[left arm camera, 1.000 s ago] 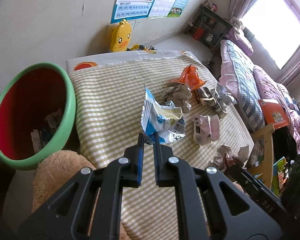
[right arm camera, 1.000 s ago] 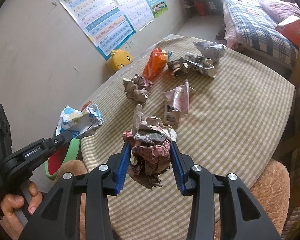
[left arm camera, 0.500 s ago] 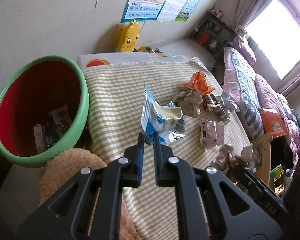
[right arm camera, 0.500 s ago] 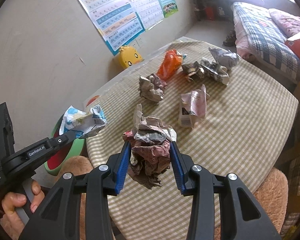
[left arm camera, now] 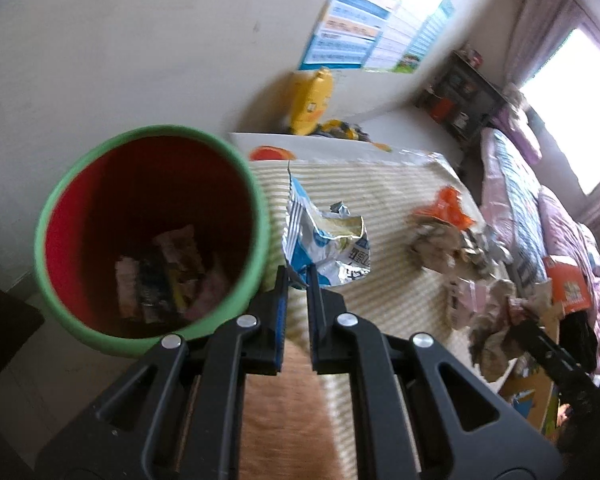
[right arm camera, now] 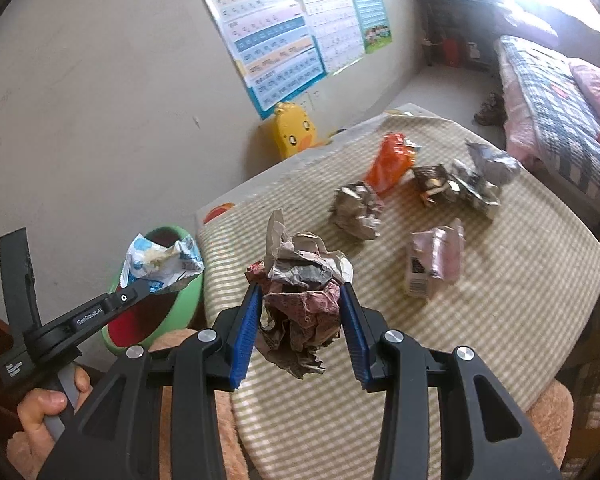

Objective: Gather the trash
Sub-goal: 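Carry blue-white wrapper and paper wad to the green bucket and open both tools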

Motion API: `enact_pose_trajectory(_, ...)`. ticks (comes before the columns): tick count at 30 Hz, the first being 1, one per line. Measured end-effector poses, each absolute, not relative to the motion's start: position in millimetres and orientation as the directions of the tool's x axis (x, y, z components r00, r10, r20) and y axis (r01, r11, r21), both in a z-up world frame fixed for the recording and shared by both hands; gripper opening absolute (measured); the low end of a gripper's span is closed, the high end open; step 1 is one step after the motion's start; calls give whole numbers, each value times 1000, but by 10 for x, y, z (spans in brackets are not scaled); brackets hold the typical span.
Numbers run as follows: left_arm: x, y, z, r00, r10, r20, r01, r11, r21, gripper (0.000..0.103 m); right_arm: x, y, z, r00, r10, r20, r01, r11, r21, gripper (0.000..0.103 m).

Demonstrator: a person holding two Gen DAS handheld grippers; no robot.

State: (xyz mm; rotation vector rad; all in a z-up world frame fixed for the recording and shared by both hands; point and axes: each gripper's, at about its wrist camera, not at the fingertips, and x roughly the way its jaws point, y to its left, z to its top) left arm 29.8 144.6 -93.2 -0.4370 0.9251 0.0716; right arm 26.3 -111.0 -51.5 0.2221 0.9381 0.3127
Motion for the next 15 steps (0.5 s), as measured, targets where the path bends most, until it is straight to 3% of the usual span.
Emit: enact_pose_trajectory(15,130,2221,-1120,588,-41,-808,-403,851,-337,8,419,-403,-556,476,441,-761,-292,895,336,38)
